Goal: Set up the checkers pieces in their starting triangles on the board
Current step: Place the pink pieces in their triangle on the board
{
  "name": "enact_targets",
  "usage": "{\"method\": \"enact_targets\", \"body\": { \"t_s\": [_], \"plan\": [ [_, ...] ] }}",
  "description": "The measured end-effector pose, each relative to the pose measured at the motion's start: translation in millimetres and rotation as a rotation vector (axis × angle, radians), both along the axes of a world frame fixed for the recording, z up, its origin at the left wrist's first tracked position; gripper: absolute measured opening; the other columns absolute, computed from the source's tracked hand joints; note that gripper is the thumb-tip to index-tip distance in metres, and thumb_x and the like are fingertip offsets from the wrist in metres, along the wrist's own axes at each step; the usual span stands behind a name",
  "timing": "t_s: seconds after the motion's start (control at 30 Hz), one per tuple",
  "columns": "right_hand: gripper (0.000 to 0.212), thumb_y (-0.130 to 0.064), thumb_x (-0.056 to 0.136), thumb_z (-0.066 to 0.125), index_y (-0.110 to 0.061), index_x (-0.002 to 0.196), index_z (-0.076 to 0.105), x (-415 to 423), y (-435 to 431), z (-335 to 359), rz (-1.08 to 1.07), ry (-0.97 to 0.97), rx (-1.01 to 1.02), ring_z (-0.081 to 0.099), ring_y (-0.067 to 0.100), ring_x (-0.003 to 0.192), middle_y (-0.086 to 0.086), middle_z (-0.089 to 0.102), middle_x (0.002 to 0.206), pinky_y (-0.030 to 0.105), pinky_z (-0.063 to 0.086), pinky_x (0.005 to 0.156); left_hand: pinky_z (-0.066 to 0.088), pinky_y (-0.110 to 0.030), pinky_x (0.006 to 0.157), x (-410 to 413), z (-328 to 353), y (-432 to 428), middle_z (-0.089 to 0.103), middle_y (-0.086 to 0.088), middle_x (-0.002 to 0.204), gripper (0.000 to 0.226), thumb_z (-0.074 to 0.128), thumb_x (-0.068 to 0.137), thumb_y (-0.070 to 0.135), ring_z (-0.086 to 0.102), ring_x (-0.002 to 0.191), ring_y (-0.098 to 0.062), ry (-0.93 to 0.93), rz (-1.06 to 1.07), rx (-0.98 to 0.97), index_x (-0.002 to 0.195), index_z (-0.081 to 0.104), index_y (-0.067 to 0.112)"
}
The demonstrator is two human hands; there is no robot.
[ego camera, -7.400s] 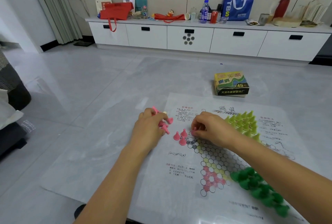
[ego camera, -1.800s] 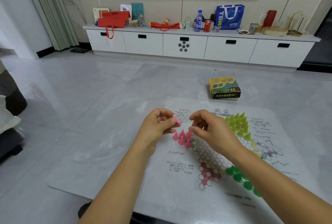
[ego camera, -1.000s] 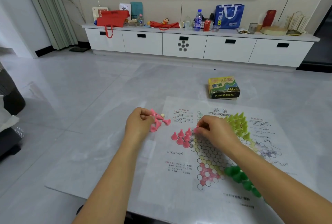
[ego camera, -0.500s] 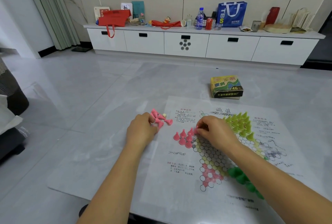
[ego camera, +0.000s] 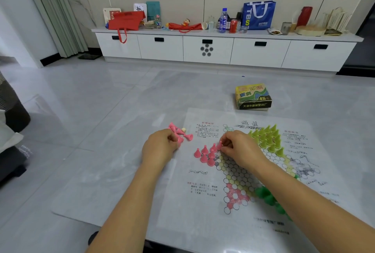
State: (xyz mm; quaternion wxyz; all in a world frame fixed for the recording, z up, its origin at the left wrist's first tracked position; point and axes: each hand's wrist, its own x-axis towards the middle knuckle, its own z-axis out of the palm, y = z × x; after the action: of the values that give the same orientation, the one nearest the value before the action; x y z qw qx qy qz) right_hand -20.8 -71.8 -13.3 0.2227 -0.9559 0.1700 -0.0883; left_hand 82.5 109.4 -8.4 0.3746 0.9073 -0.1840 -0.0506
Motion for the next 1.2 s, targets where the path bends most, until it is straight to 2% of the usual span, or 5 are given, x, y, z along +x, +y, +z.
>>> {"method": "enact_targets", "body": {
  "t_s": [0.23, 0.57, 0.83, 1.0, 1.2],
  "plan": [
    [0.016, -0.017, 0.083, 0.062, -0.014, 0.099, 0.064, 0.0, -4.7, -1.7, -0.01, 0.0, 0.06, 0.054, 0.011, 0.083, 0.003, 0.064, 0.1, 0.024, 0.045, 0.075, 0.039, -0.005, 0.042, -13.2, 21.0, -3.9, 0.062, -0.002, 0.064, 0.009, 0.059, 0.079, -0.011, 0.057, 0.039, 0.003, 0.431, -0.073, -0.602, 0.083, 0.06, -0.003],
    [0.014, -0.026, 0.085, 0.061, -0.018, 0.095, 0.067, 0.1, -2.3, -1.7, 0.004, -0.019, 0.025, 0.054, 0.014, 0.083, 0.002, 0.061, 0.096, 0.029, 0.046, 0.073, 0.038, -0.006, 0.039, -12.3, 19.4, -2.6, 0.062, -0.009, 0.082, 0.008, 0.061, 0.079, -0.008, 0.054, 0.038, 0.002, 0.455, -0.051, -0.603, 0.083, 0.06, -0.001],
    [0.013, -0.025, 0.085, 0.061, -0.018, 0.095, 0.067, 0.3, -2.4, -3.0, 0.011, -0.019, 0.038, 0.052, 0.012, 0.082, 0.0, 0.057, 0.093, 0.026, 0.043, 0.073, 0.042, -0.01, 0.042, -13.6, 19.4, -4.3, 0.067, -0.008, 0.077, 0.009, 0.059, 0.079, -0.009, 0.059, 0.043, -0.004, 0.471, -0.088, -0.61, 0.079, 0.061, 0.0],
    [0.015, -0.024, 0.085, 0.061, -0.016, 0.096, 0.066, 0.7, -2.4, -3.3, 0.012, -0.019, 0.053, 0.051, 0.011, 0.082, 0.001, 0.057, 0.095, 0.025, 0.044, 0.074, 0.047, -0.013, 0.05, -11.4, 16.5, -2.8, 0.07, 0.008, 0.059, 0.017, 0.061, 0.079, -0.005, 0.057, 0.044, -0.005, 0.487, -0.1, -0.593, 0.07, 0.063, 0.01],
    [0.03, -0.012, 0.084, 0.06, -0.012, 0.114, 0.057, -4.2, -2.3, 6.1, -0.01, -0.046, 0.149, 0.056, 0.014, 0.085, 0.002, 0.059, 0.099, 0.022, 0.045, 0.077, 0.047, -0.015, 0.046, -12.6, 17.7, -2.2, 0.072, 0.006, 0.066, 0.015, 0.061, 0.081, -0.001, 0.056, 0.048, -0.003, 0.553, -0.118, -0.63, 0.073, 0.064, 0.013]
  ]
}}
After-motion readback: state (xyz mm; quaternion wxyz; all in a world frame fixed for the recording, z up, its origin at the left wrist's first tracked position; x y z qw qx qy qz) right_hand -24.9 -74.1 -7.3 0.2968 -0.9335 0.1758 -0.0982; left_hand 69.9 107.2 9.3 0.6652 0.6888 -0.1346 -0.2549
